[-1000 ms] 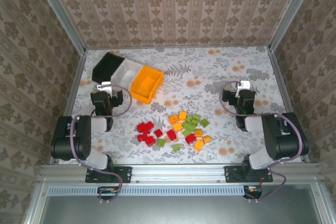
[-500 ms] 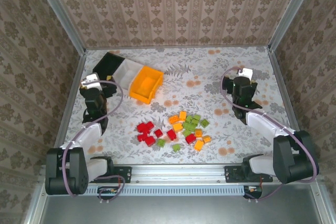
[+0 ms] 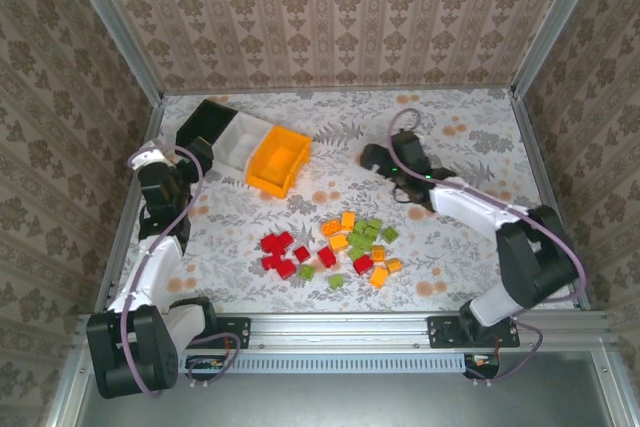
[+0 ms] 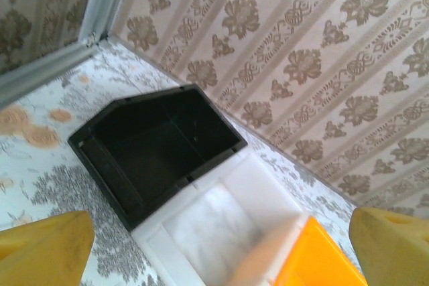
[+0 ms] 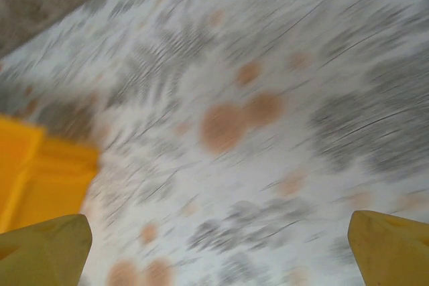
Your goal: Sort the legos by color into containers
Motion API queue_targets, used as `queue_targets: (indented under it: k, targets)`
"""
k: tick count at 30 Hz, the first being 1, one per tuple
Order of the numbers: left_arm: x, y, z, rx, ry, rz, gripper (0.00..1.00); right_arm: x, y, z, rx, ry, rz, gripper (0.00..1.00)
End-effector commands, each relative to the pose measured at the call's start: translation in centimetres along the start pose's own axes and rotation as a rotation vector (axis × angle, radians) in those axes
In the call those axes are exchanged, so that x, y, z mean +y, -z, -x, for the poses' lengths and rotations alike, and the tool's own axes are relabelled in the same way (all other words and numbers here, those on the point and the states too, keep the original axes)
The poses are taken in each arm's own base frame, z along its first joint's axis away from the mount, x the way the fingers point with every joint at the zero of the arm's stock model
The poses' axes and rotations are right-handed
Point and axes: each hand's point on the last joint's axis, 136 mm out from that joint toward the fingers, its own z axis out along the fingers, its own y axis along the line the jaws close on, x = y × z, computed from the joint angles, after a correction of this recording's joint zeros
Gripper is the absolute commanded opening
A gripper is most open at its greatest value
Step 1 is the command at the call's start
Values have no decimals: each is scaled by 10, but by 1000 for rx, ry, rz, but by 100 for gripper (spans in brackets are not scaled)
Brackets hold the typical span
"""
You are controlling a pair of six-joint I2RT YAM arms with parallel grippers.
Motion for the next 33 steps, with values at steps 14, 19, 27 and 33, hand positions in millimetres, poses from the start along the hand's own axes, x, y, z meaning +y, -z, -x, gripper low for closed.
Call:
queue_targets:
  k: [14,19,27,33]
  targets:
    - [1,28,-63,164,79,-19,100,127,-93,-76,180,-108,-69,84]
    - [-4,30,-64,177,67,-24,100,132,-111,-82,209,-62,-92,69]
    - [-16,34,-59,175,54,-51,100,106,-121,-80,269,-32,-163,35]
    - [-29,35,-59,200,52,-82,100,77,-106,-40,264,67,-191,8]
